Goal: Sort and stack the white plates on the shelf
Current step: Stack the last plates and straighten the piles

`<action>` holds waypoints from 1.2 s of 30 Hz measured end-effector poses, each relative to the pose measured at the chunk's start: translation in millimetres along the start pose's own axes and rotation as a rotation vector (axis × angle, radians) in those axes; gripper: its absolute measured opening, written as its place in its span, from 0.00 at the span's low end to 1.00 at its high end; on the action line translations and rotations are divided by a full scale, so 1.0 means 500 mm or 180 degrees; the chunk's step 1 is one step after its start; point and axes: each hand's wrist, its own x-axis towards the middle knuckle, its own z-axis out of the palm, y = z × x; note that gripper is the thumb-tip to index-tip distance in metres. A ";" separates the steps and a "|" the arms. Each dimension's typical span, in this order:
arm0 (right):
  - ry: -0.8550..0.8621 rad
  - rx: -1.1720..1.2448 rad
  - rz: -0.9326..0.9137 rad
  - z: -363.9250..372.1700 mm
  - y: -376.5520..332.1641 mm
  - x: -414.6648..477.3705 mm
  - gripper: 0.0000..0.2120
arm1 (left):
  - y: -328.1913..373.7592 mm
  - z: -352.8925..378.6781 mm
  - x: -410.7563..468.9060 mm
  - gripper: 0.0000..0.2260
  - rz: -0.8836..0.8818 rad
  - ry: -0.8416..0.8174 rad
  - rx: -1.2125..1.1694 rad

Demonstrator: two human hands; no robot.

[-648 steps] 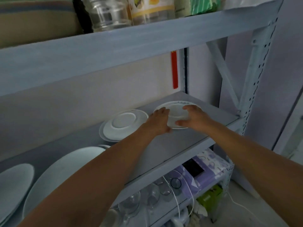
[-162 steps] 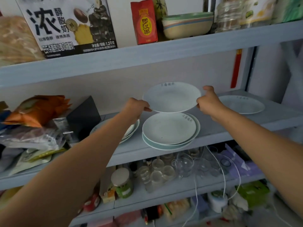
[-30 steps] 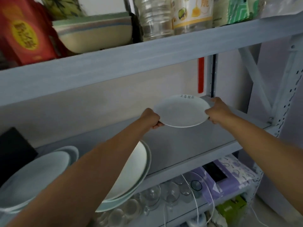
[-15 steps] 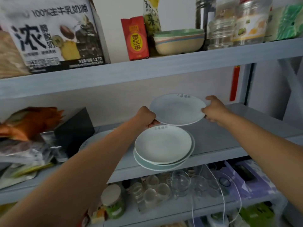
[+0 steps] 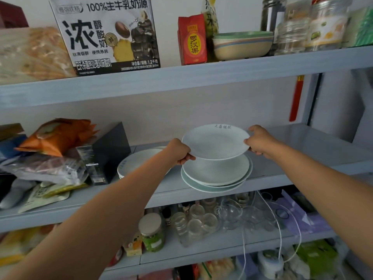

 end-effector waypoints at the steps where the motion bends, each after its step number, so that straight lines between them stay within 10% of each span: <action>1: -0.0006 -0.0021 0.0022 0.004 0.002 -0.003 0.27 | -0.005 -0.001 0.000 0.08 -0.0018 -0.0012 -0.0031; 36: 0.0025 -0.0545 0.0132 0.037 0.062 -0.024 0.31 | -0.081 0.014 0.007 0.12 -0.0256 0.0123 0.0208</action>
